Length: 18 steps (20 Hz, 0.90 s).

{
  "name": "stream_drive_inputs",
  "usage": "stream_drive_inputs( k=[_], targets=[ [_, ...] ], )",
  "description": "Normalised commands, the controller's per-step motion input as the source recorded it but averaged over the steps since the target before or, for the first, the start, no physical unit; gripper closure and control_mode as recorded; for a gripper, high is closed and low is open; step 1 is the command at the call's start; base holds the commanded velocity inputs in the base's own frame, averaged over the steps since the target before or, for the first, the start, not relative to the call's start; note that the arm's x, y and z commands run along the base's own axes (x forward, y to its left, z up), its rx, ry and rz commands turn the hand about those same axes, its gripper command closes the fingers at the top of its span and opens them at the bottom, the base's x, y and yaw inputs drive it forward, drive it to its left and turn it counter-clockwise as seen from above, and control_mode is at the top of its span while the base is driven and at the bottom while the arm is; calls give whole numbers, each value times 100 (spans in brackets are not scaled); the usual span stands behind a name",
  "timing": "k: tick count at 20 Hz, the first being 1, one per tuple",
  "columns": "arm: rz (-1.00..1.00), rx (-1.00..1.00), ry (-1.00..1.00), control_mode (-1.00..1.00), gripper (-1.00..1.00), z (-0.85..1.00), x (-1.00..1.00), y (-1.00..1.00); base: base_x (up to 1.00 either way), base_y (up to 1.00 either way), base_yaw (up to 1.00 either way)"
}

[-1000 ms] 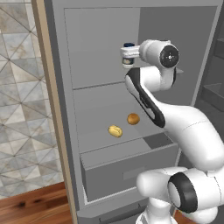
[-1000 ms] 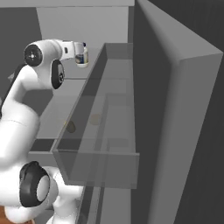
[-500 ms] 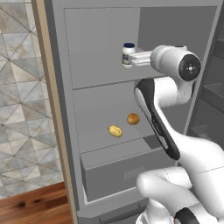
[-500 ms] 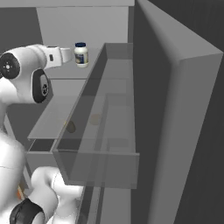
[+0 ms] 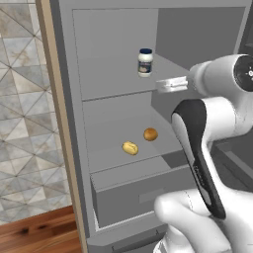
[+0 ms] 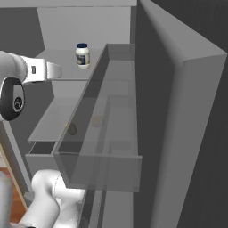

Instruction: Place the mayonnaise and ketchup from the counter to the top shelf of the fridge. If the existing items in the fridge are on the top shelf, move them to other shelves.

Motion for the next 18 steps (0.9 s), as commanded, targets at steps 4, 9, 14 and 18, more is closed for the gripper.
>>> stream_drive_inputs(
  k=[4,9,14,18],
  targets=[
    [0,0,28,-100,-100,-67,-100,0,0,0,0],
    [0,0,23,-100,-100,-67,-100,0,0,0,0],
    [0,0,-5,-100,-100,-9,-92,0,0,0,0],
    [0,0,-3,-100,-100,0,-20,0,0,0,0]
  ],
)
